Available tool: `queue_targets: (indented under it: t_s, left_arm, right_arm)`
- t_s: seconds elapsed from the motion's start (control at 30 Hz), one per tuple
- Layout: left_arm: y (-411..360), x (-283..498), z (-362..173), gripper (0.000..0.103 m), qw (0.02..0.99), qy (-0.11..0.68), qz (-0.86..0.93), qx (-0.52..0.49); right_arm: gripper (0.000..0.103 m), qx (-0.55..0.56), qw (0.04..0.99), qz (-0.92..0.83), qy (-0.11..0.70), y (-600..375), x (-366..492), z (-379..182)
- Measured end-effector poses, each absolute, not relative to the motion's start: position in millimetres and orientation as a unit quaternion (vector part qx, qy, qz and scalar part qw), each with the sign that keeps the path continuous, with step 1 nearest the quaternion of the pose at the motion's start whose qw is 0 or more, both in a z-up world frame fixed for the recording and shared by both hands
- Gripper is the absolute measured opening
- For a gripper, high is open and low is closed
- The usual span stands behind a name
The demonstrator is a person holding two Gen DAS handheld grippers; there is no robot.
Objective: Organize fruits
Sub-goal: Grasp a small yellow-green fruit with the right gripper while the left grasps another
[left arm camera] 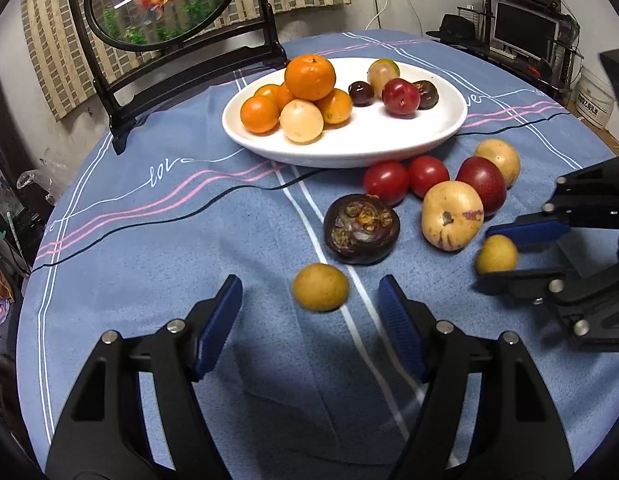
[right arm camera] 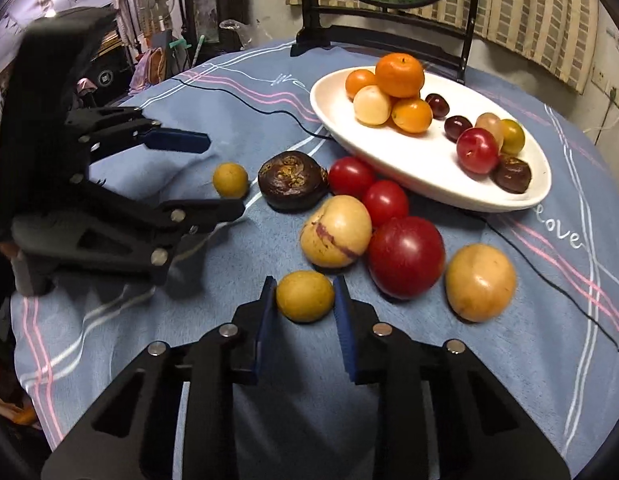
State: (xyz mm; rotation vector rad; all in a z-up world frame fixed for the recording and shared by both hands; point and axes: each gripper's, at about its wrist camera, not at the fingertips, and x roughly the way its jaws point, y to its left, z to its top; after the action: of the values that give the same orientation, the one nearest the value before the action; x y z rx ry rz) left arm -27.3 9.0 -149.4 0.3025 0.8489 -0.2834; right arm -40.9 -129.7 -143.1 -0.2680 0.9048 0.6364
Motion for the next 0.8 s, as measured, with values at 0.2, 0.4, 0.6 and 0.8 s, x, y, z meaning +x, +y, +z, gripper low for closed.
queue_targets:
  t_s: [0.2,0.4,0.6,0.8]
  left_arm:
    - [0,-21,-154,0.030,0.881,0.427,-0.143,0.148]
    - [1,-29,-149,0.029,0.879,0.431,-0.144,0.147]
    - [-1,-41,-128,0.029,0.890,0.412,-0.132,0.146]
    - [-13,-52,-118,0.029,0.891,0.406,-0.140,0.148]
  right_arm:
    - [0.029,-0.112,0.842,0.292,0.439,-153,-45,-143]
    - [0.029,-0.096,0.846,0.291,0.437,-166,-50,-139]
    - [0.029,-0.091,0.848,0.292,0.432,-172,-56,-134]
    - [0.029,-0.093,0.847,0.292,0.435,-176,-63,-132]
